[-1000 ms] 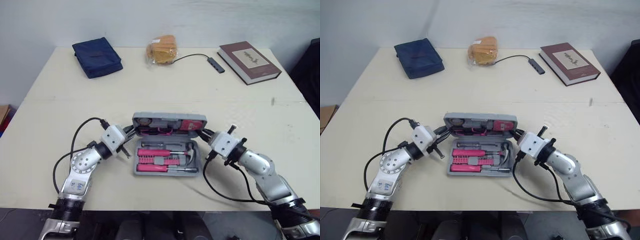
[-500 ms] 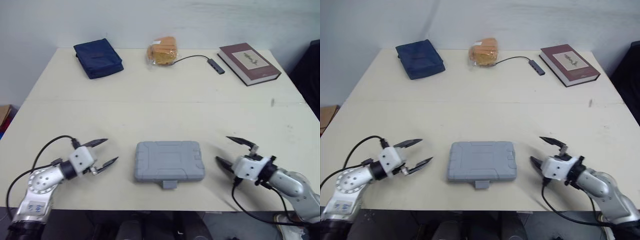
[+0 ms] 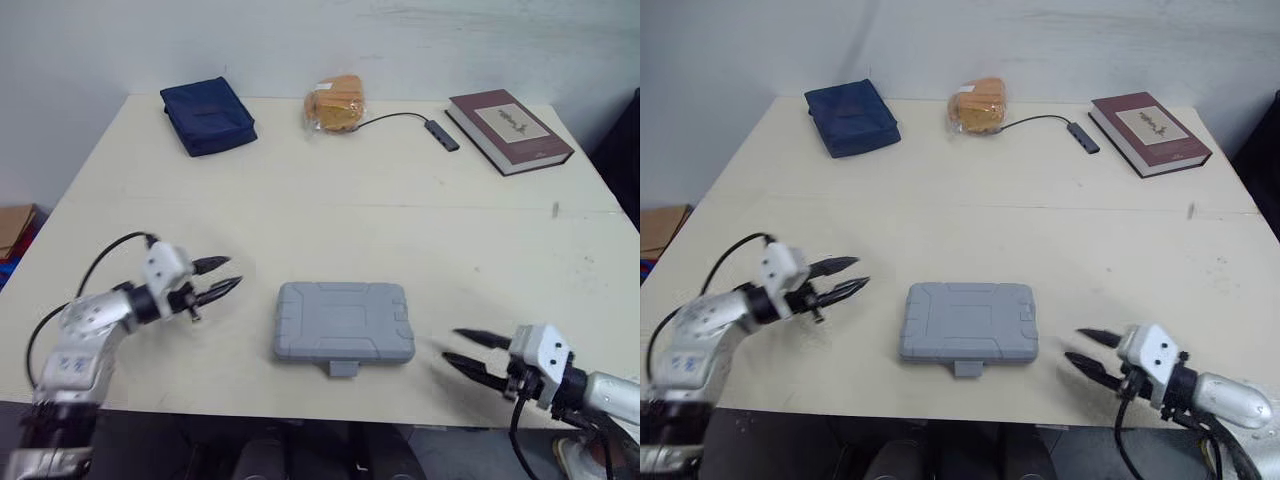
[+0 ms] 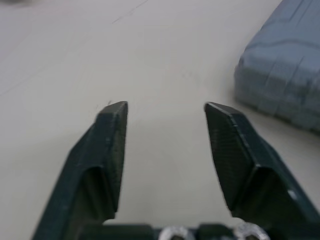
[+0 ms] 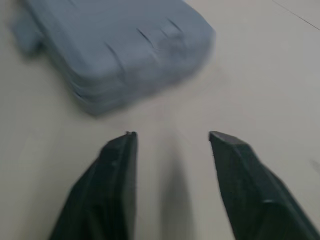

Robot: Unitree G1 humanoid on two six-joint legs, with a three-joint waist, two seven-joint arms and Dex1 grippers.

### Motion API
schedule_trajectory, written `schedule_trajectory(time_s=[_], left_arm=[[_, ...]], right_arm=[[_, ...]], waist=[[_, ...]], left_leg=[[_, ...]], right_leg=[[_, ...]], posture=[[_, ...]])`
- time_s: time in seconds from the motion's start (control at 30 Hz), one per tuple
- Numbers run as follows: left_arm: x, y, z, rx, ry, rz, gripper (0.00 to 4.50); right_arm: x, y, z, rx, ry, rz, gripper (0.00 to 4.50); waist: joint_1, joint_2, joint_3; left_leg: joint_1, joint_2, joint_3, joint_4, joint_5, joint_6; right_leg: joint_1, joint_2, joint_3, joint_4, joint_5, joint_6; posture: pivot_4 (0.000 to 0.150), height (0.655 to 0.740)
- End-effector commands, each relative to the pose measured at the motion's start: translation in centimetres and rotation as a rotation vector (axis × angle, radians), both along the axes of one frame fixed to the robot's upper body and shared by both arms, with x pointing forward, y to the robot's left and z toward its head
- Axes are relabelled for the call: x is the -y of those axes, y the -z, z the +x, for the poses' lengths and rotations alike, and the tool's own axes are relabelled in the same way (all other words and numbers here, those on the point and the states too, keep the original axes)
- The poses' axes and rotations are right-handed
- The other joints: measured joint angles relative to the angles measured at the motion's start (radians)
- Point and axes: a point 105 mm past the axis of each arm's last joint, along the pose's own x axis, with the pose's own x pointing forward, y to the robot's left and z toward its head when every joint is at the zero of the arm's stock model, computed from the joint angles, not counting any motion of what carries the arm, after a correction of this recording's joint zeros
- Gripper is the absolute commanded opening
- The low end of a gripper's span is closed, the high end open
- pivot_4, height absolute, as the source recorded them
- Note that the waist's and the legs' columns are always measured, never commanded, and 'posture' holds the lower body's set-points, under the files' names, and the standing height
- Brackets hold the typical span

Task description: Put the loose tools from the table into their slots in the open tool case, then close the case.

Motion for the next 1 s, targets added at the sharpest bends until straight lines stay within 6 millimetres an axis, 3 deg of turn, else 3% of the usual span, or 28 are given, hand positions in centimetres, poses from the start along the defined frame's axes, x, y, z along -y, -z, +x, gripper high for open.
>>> schedule_trajectory(time_s=[0.03, 0.07, 0.2, 0.3, 0.47, 0.8, 1.0], left_arm=[[1.4, -0.1, 1.4, -0.002, 0.032, 0.031, 0.4], [2.1, 0.1, 2.1, -0.009, 0.05, 0.047, 0.02], [4.2, 0.2, 3.8, -0.016, 0.126, 0.104, 0.02], [4.9, 1.4, 4.4, -0.085, 0.153, 0.15, 0.02], [6.6, 4.0, 3.9, -0.158, 0.23, 0.192, 0.02], [5.5, 5.0, 1.6, -0.166, 0.205, 0.149, 0.02], [4.4, 4.7, 0.5, -0.156, 0.138, 0.126, 0.02]], right_arm=[[-1.7, 0.7, -1.0, -0.069, -0.106, -0.028, 0.4], [-2.4, 1.1, -1.0, -0.08, -0.134, -0.034, 0.02], [-4.1, 2.1, -0.5, -0.085, -0.187, -0.045, 0.02], [-4.4, 3.0, 0.2, -0.092, -0.19, -0.065, 0.02], [-5.1, 3.9, 2.6, -0.03, -0.144, -0.067, 0.02], [-4.8, 3.3, 9.1, 0.104, -0.07, -0.112, 0.02], [-4.3, 3.0, 11.2, 0.148, -0.058, -0.151, 0.02]], waist=[[0.0, 0.0, 0.0], [0.0, -0.001, 0.0], [-0.001, -0.002, 0.0], [0.001, -0.002, 0.001], [-0.003, -0.004, 0.0], [-0.025, -0.007, 0.0], [-0.026, -0.006, 0.0]], left_leg=[[0.0, 0.0, 0.0, 0.0, 0.0, 0.0], [0.0, 0.0, 0.001, 0.0, 0.0, 0.0], [-0.002, 0.0, 0.003, 0.004, 0.0, 0.0], [-0.003, -0.001, 0.003, 0.006, 0.0, 0.0], [-0.003, 0.0, 0.005, 0.007, 0.0, 0.0], [0.0, 0.001, 0.005, 0.007, 0.001, -0.001], [0.0, 0.001, 0.003, 0.007, 0.001, -0.001]], right_leg=[[0.0, 0.001, 0.0, -0.001, 0.0, 0.0], [0.0, 0.002, 0.0, -0.001, 0.0, 0.0], [-0.002, 0.005, -0.002, 0.001, 0.0, 0.001], [-0.003, 0.006, -0.006, 0.002, 0.001, 0.001], [-0.004, 0.008, -0.005, 0.002, 0.001, 0.002], [-0.002, 0.004, -0.003, 0.006, 0.001, 0.002], [-0.002, 0.003, 0.003, 0.006, 0.001, 0.002]], posture=[[0.15, 0.74], [0.15, 0.74], [0.15, 0.74], [0.15, 0.74], [0.15, 0.74], [0.15, 0.74], [0.15, 0.74]])
